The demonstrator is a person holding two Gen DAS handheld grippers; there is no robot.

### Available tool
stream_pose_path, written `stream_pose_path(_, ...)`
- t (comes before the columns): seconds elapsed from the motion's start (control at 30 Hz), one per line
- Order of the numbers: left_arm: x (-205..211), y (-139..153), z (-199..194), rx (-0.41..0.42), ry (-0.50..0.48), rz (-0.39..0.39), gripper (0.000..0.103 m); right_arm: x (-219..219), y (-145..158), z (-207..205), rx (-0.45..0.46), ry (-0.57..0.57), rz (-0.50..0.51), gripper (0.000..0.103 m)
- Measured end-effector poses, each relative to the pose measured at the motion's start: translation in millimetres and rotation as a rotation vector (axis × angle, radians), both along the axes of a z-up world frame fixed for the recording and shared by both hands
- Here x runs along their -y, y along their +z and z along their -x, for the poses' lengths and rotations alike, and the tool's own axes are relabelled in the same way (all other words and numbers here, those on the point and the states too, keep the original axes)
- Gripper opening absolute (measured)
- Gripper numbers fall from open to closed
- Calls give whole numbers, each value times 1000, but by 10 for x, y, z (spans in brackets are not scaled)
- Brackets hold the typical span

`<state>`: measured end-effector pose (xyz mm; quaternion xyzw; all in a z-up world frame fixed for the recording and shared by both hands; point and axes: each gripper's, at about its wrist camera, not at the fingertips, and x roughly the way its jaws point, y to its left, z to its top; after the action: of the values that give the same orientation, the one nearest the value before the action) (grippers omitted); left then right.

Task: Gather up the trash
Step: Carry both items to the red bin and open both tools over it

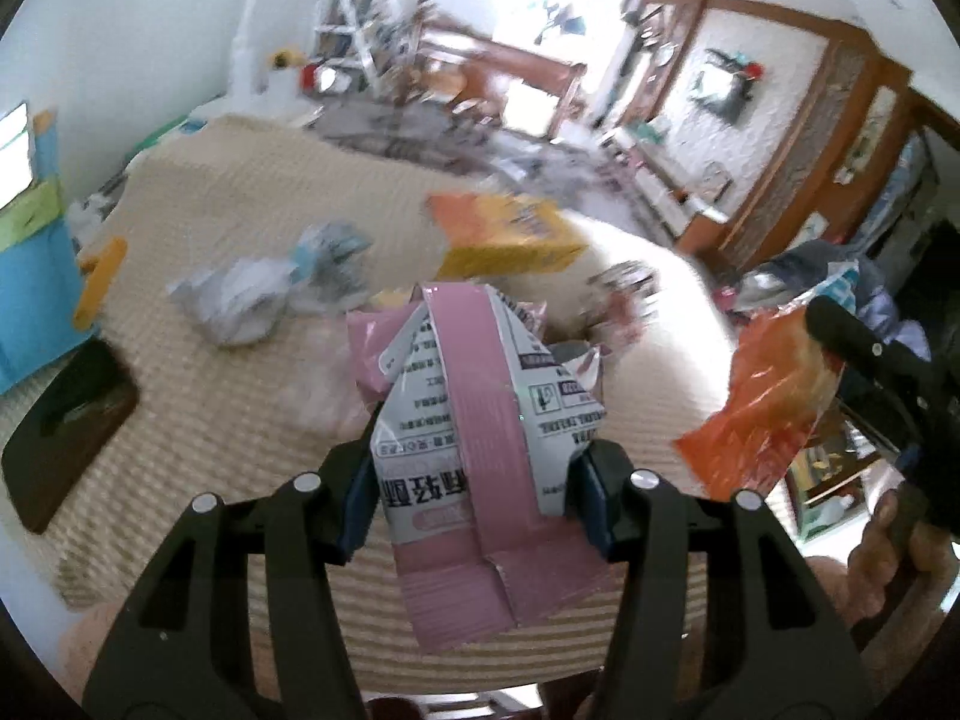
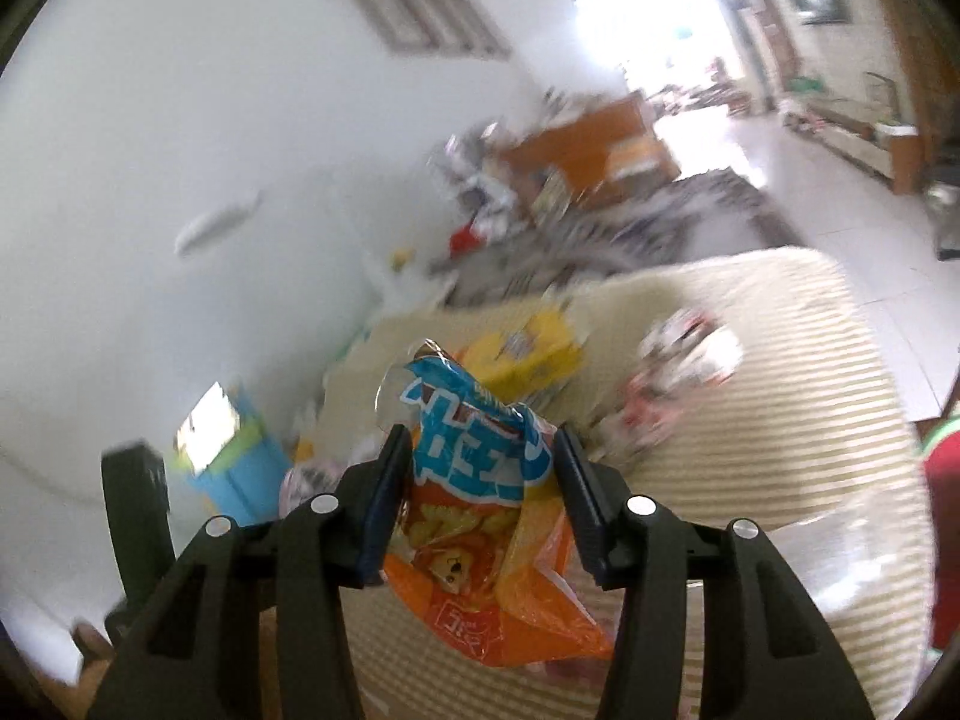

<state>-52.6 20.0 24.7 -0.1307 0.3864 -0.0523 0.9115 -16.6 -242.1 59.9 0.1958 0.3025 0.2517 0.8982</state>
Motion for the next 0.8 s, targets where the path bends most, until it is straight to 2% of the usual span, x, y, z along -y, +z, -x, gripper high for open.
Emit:
stream_pose_path(0.07,187,114,-39,38,-49,4,52,325,87,58,22,-73,-16,48)
stream_pose_path(0.17,507,175,-133,51,-128,27,53,841,123,122,15,-235,18,48)
stream_pose_path(0.3,1125,198,-361,43,-280,62,52,1536,-113,240,-50,-448,2,48)
stream_pose_path(0.43,1847,189,-583,31,-466,48,53,2182,-417,405,-130,-622,-55,48)
stream_pose_path(0.5,2257,144,-703,2,-560,42,53,2378,-533,499,-145,-684,-57,48)
stream_pose_path(0.7,3065,-24,-886,-54,-727,36,53,2935,-769,676,-177,-819,-92,49)
stream_pose_path(0.77,3289,-96,-900,-71,-775,19,60,3046,-818,669,-179,-848,-97,51)
stream_pose_path(0.8,3348,-87,-858,-67,-781,8,66,3086,-839,663,-179,-862,-94,56)
